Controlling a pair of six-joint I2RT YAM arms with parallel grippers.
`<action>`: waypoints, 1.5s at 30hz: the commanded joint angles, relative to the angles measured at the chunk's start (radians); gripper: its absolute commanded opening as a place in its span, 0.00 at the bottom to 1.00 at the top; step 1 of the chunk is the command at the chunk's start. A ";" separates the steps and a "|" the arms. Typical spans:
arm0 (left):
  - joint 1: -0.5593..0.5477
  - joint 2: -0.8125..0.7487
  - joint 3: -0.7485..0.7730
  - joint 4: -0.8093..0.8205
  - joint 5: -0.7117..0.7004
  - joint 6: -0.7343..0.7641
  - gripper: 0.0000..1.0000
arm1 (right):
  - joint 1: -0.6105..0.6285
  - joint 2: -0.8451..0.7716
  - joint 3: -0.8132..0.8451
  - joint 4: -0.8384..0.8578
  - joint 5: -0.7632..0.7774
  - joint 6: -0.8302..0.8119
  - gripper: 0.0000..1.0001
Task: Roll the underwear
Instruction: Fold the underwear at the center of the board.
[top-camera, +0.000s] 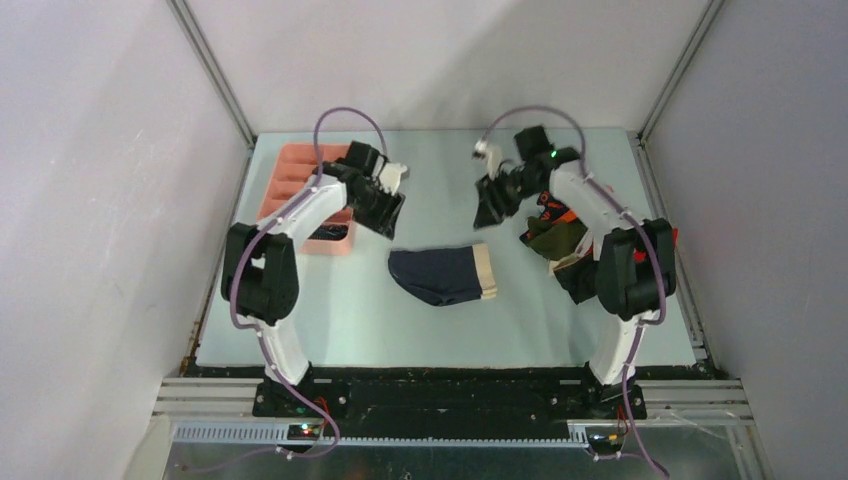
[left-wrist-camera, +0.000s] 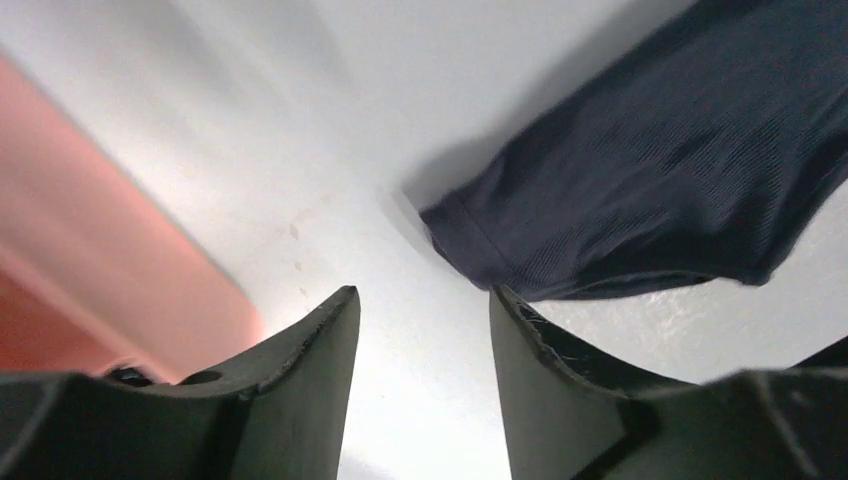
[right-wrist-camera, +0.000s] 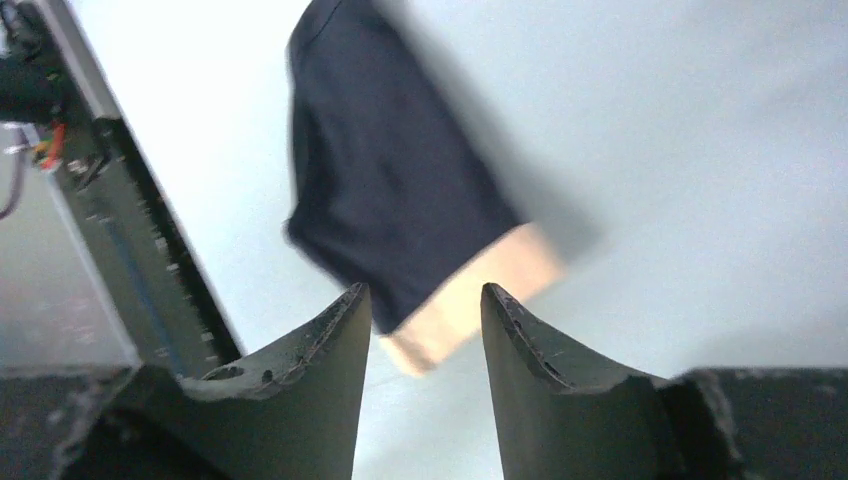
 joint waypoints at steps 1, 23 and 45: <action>0.034 0.005 0.148 0.007 0.086 0.064 0.60 | -0.085 0.177 0.384 -0.382 -0.049 -0.395 0.51; 0.053 0.337 0.374 -0.243 0.247 0.261 0.65 | -0.031 0.548 0.704 -0.625 0.167 -0.662 0.63; 0.056 0.439 0.421 -0.366 0.277 0.325 0.45 | 0.015 0.644 0.701 -0.649 0.203 -0.711 0.52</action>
